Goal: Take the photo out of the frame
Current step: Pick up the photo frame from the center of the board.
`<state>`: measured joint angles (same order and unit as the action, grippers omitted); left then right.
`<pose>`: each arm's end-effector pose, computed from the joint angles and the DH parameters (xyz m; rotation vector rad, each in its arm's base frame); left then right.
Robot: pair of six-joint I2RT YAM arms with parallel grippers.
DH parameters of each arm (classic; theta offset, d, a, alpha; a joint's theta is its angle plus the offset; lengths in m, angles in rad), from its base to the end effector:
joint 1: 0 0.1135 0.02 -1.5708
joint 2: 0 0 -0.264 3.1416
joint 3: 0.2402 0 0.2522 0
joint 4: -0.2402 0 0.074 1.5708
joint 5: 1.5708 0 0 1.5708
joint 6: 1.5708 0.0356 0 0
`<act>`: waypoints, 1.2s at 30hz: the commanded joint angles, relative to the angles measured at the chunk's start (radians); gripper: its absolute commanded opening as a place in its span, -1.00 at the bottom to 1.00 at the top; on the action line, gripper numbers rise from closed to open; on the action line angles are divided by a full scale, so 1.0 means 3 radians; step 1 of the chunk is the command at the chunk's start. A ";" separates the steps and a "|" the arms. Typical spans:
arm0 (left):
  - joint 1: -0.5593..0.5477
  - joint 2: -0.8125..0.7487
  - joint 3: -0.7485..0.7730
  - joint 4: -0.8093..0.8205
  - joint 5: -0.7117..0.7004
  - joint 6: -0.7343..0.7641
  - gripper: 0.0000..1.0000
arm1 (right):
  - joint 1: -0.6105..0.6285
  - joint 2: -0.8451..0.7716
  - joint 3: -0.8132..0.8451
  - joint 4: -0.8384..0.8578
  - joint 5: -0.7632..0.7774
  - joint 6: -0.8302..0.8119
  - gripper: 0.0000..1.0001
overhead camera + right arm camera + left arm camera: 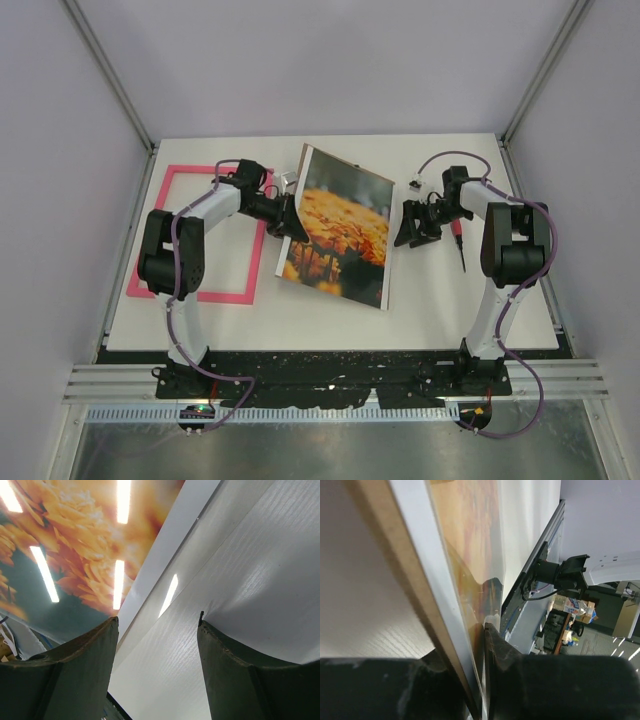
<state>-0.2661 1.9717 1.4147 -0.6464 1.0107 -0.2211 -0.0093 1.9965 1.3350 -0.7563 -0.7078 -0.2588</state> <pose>0.3742 -0.1333 0.1913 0.3301 2.6287 -1.5332 0.3748 0.0197 0.1509 -0.4175 2.7065 0.9742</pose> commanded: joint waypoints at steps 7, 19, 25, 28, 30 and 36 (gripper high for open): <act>0.0007 -0.0216 0.0050 0.0099 0.0031 0.0087 -0.74 | 0.0138 0.0064 -0.0073 0.0056 0.0263 -0.0063 0.39; 0.0007 -0.0196 0.0029 0.0094 -0.0071 0.0077 -0.70 | 0.0133 0.0171 0.0065 0.0143 0.0273 0.0300 0.40; 0.0002 -0.0130 0.0019 0.0104 -0.0061 0.0067 -0.60 | 0.0184 0.0268 0.0183 0.0143 0.0324 0.0382 0.40; 0.0007 -0.0089 0.0024 0.0104 -0.0045 0.0067 -0.58 | 0.0251 0.0386 0.0396 -0.0015 0.0391 0.0367 0.40; 0.0007 -0.0063 0.0029 0.0099 -0.0030 0.0062 -0.57 | 0.0266 0.0442 0.0509 -0.0092 0.0315 0.0357 0.40; 0.0007 -0.0043 0.0040 0.0094 -0.0005 0.0057 -0.48 | 0.0593 0.0646 0.0628 -0.0225 0.0140 0.0275 0.40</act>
<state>-0.2626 1.9640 1.4143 -0.6559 1.0008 -0.2348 0.0818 2.1170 1.5181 -0.8192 -0.6918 -0.1341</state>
